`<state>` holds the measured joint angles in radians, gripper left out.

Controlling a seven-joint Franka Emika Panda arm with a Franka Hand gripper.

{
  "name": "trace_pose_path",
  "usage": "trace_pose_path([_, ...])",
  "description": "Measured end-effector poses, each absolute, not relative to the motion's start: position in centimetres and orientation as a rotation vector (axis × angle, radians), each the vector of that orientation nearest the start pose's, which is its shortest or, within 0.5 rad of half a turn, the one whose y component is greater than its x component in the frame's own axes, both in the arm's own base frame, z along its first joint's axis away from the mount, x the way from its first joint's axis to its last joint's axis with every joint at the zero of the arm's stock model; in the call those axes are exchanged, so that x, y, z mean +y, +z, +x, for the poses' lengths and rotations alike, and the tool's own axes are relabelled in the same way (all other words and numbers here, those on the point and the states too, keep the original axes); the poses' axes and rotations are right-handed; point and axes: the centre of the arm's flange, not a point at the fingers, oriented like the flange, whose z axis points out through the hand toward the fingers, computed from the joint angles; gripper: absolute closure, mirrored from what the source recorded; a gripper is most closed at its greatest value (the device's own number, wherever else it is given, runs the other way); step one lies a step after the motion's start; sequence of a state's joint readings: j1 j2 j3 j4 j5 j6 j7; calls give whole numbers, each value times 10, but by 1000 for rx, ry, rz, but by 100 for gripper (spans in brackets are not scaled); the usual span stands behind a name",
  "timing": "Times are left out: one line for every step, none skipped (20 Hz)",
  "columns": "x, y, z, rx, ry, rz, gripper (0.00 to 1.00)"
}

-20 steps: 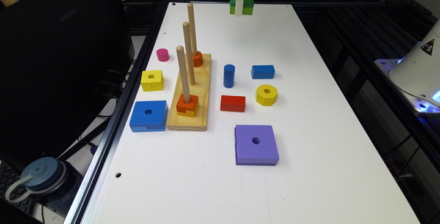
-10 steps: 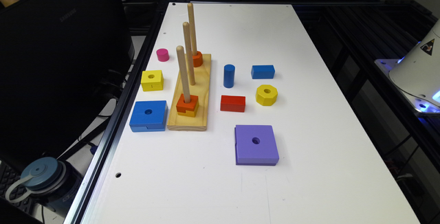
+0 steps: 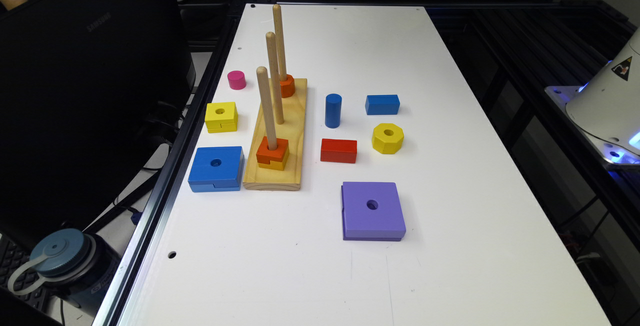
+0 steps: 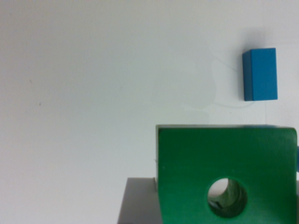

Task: Pick up green block.

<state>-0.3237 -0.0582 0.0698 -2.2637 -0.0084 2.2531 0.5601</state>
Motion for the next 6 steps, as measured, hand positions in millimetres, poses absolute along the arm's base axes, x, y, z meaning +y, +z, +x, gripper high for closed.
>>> trace_pose_path([-129,393,499,1237,-80,-2890,100])
trace_pose_path([-129,397,498,1238,-80,-2890,100])
trace_pose_path([-129,401,498,1238,-80,-2890,100])
trace_pose_path([-129,403,497,1238,-80,-2890,100])
trace_pose_path([-129,404,497,1238,-80,-2890,100])
trace_pose_path([-129,404,497,1239,-80,-2890,100])
